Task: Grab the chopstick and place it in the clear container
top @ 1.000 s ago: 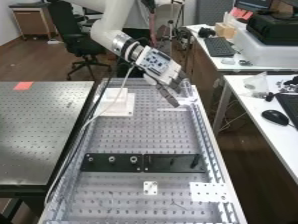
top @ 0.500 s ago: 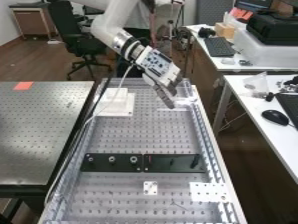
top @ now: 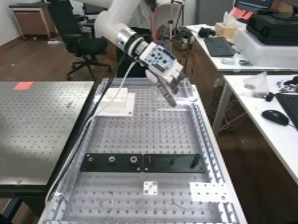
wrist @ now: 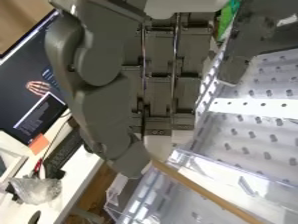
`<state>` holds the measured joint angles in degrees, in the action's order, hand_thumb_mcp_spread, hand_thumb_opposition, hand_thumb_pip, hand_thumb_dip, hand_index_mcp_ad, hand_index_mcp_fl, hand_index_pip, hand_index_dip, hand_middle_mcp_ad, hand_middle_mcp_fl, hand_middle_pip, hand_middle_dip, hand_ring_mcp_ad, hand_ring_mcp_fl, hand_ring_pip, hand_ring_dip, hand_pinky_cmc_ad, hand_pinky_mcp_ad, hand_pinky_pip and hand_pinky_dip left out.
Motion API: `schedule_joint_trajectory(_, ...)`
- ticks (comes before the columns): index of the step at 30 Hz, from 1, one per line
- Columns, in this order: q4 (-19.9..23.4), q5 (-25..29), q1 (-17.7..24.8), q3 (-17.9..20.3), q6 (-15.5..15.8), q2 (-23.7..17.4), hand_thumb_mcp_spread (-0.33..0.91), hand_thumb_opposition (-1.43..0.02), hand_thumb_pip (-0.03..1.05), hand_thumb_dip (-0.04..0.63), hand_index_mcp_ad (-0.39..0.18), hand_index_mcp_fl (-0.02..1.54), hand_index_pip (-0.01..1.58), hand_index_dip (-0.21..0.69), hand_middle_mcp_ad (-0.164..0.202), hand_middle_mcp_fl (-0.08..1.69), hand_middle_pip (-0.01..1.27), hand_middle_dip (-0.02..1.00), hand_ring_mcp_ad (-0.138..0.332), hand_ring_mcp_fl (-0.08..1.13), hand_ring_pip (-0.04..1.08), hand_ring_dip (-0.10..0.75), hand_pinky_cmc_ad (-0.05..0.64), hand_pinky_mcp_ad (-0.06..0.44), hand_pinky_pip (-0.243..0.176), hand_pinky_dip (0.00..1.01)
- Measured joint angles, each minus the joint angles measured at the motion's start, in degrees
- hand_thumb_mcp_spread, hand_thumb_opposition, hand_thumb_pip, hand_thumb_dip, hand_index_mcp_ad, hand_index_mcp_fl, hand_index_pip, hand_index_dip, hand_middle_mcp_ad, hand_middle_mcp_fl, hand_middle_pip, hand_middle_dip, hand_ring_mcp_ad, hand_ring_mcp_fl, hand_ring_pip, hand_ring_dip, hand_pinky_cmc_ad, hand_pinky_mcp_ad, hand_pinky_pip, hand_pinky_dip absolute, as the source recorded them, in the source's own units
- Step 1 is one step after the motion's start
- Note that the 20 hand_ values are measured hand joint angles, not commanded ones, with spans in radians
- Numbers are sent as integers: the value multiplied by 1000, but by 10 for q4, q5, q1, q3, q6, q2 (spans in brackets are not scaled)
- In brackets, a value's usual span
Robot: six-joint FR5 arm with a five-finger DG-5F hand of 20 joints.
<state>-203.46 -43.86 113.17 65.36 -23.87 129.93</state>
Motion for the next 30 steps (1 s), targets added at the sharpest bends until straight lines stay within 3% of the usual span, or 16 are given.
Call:
schedule_joint_trajectory(3, -11, 8, 4, -11, 6, 6, 688, -1068, 490, 346, -2, 838, 1033, 141, 7, 1070, 552, 670, -24, 911, 89, 496, 354, 298, 103, 178)
schedule_joint_trajectory(19, -72, 2, 8, -45, -22, 39, 681, -1082, 494, 346, -5, 883, 1018, 145, 3, 1068, 557, 667, -21, 927, 87, 494, 356, 298, 103, 201)
schedule_joint_trajectory(30, -75, 1, 9, -54, -19, 46, 663, -1100, 494, 346, -5, 918, 1004, 145, 7, 1075, 557, 656, -14, 934, 86, 490, 354, 297, 101, 229)
